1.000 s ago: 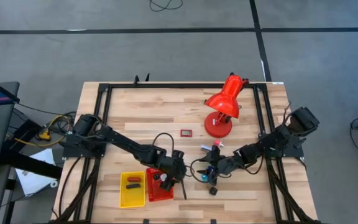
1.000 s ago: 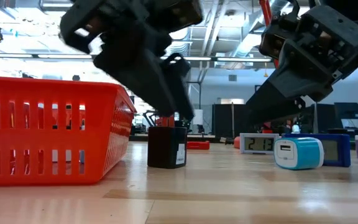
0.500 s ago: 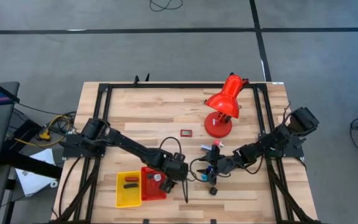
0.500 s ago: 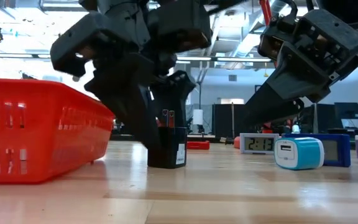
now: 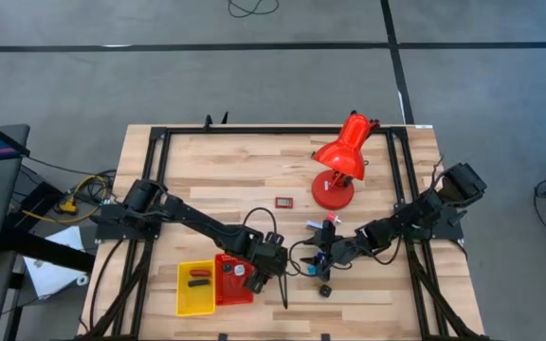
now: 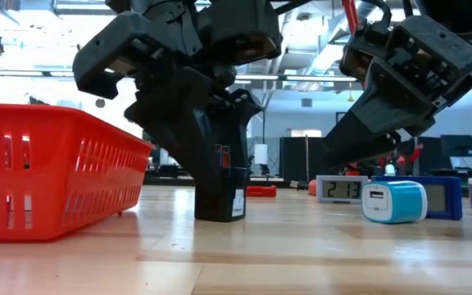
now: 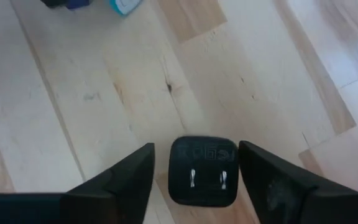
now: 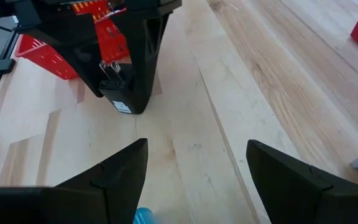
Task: Pick & Place Office items
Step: Put the black charger adapter into the red bin
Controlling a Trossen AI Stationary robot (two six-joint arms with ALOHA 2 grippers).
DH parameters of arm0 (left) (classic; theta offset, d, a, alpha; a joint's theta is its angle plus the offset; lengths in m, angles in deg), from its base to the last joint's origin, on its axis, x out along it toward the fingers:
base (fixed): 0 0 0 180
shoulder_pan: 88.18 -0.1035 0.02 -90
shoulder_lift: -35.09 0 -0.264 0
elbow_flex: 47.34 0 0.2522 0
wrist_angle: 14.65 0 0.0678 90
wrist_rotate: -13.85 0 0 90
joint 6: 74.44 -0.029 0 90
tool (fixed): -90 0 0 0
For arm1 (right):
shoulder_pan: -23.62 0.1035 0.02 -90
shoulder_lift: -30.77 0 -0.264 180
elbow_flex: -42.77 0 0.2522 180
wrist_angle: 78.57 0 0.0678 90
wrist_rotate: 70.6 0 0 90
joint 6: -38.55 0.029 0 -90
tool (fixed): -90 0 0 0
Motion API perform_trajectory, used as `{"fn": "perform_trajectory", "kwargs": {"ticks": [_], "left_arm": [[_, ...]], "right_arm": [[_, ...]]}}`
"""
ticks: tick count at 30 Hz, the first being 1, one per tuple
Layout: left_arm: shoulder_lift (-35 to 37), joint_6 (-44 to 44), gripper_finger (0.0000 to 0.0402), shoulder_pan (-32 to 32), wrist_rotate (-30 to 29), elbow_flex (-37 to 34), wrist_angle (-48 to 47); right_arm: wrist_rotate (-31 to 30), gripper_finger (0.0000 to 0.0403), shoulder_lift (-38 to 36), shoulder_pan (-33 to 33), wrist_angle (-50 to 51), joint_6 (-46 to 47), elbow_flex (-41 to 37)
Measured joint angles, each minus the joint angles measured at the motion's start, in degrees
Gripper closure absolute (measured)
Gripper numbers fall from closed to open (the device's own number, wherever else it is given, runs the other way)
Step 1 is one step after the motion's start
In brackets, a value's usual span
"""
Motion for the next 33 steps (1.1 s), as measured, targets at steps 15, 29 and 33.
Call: {"fn": "perform_trajectory", "kwargs": {"ticks": [15, 29, 33], "left_arm": [[7.3, 4.6, 0.0261, 1.0, 0.0, 0.0, -8.4], [25.8, 29.1, 0.0252, 11.2, -4.6, -15.9, -7.5], [26.7, 35.0, 0.0253, 13.7, -4.8, -21.6, -2.3]], "right_arm": [[-0.8, 0.0137, 0.0, 0.0, 1.6, -0.1, 0.0], [-0.8, 0.0137, 0.0, -0.7, 2.0, -1.3, 0.0], [-0.8, 0.0137, 0.0, -0.7, 1.6, -1.3, 0.0]]}}
